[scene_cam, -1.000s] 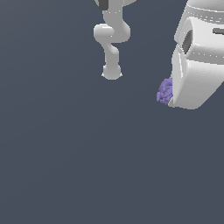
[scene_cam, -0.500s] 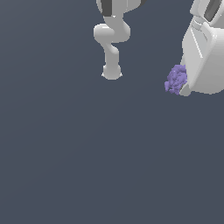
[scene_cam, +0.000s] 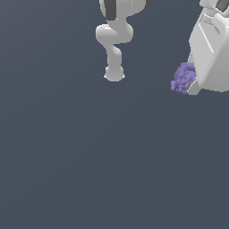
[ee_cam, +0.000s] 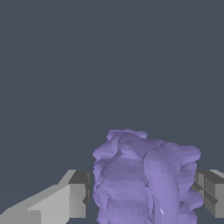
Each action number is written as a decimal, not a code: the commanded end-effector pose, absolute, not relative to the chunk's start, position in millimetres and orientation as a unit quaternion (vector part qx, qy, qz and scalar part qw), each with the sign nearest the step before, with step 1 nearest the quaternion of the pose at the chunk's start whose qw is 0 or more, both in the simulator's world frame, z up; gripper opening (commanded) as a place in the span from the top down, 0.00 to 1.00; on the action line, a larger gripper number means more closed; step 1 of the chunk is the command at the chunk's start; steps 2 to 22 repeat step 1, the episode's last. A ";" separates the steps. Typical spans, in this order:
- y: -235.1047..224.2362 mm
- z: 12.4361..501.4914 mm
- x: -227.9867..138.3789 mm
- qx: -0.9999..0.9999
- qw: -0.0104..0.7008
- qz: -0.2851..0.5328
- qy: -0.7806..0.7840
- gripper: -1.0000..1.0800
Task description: Pick up the object and move it to a goal position.
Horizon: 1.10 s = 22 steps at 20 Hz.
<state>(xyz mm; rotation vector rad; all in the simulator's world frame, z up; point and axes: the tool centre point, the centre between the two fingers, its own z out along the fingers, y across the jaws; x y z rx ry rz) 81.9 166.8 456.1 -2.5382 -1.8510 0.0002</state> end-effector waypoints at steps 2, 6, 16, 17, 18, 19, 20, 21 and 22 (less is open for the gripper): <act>166.8 456.7 82.1 -0.808 0.000 0.000 -0.589 1.00; 166.8 456.7 82.1 -0.808 0.000 0.000 -0.589 1.00; 166.8 456.7 82.1 -0.808 0.000 0.000 -0.589 1.00; 166.8 456.7 82.1 -0.808 0.000 0.000 -0.589 1.00; 166.8 456.7 82.1 -0.808 0.000 0.000 -0.589 1.00; 166.8 456.7 82.1 -0.808 0.000 0.000 -0.589 1.00; 166.8 456.7 82.1 -0.808 0.000 0.000 -0.589 1.00; 166.8 456.7 82.1 -0.808 0.000 0.000 -0.589 1.00; 166.8 456.7 82.1 -0.808 0.000 0.000 -0.589 1.00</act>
